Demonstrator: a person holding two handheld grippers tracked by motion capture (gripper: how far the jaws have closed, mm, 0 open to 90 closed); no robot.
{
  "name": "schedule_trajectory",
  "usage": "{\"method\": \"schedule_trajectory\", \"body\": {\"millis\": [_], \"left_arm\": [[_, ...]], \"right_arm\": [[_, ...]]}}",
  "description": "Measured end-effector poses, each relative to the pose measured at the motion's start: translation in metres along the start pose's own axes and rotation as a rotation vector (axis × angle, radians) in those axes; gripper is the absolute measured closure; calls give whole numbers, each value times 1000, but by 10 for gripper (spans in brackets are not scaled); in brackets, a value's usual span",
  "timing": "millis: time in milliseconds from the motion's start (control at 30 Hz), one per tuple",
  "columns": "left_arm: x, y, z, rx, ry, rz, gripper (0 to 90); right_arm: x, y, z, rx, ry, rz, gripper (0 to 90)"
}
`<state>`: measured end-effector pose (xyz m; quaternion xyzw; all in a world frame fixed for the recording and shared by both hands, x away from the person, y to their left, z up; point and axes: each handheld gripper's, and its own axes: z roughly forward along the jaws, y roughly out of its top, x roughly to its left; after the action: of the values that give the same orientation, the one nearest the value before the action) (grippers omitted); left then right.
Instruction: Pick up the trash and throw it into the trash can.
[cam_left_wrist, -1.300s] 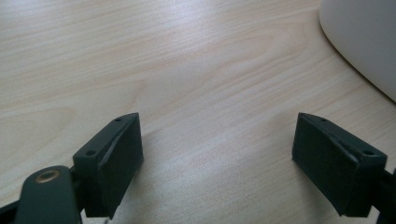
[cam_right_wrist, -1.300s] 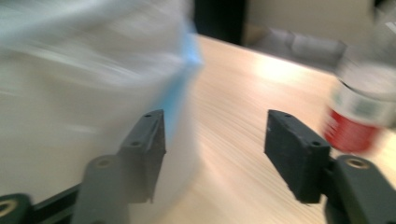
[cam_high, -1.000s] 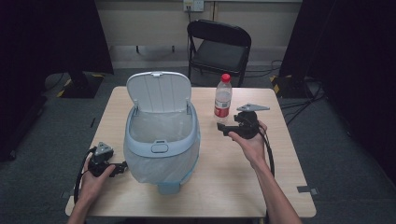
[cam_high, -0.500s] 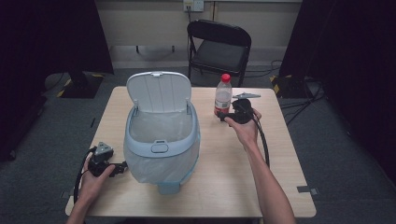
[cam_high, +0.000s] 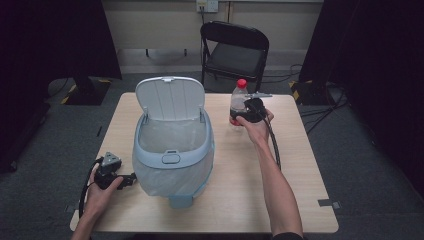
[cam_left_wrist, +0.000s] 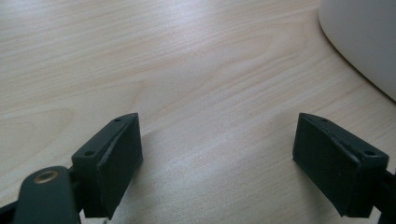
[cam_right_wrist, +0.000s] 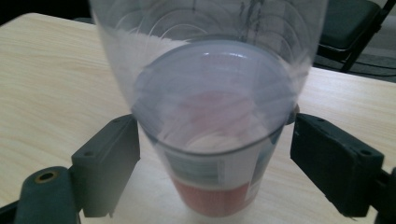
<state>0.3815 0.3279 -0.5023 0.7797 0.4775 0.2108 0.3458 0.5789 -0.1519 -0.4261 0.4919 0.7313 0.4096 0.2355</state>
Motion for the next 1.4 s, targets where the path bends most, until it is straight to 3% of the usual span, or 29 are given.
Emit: {"method": "schedule_trajectory", "body": {"millis": [133, 267, 533, 1067, 1400], "left_arm": [[0, 0, 0, 0, 0, 0, 152], [0, 0, 0, 0, 1, 0, 152], [0, 0, 0, 0, 1, 0, 152], [0, 0, 0, 1, 1, 1, 152], [0, 0, 0, 1, 2, 1, 152]], "right_arm": [[2, 3, 11, 12, -15, -3, 151], [4, 2, 17, 13, -19, -12, 245], [4, -1, 8, 26, -10, -12, 268], [3, -31, -56, -50, 92, 49, 279], [8, -42, -100, -118, 188, 85, 281]]}}
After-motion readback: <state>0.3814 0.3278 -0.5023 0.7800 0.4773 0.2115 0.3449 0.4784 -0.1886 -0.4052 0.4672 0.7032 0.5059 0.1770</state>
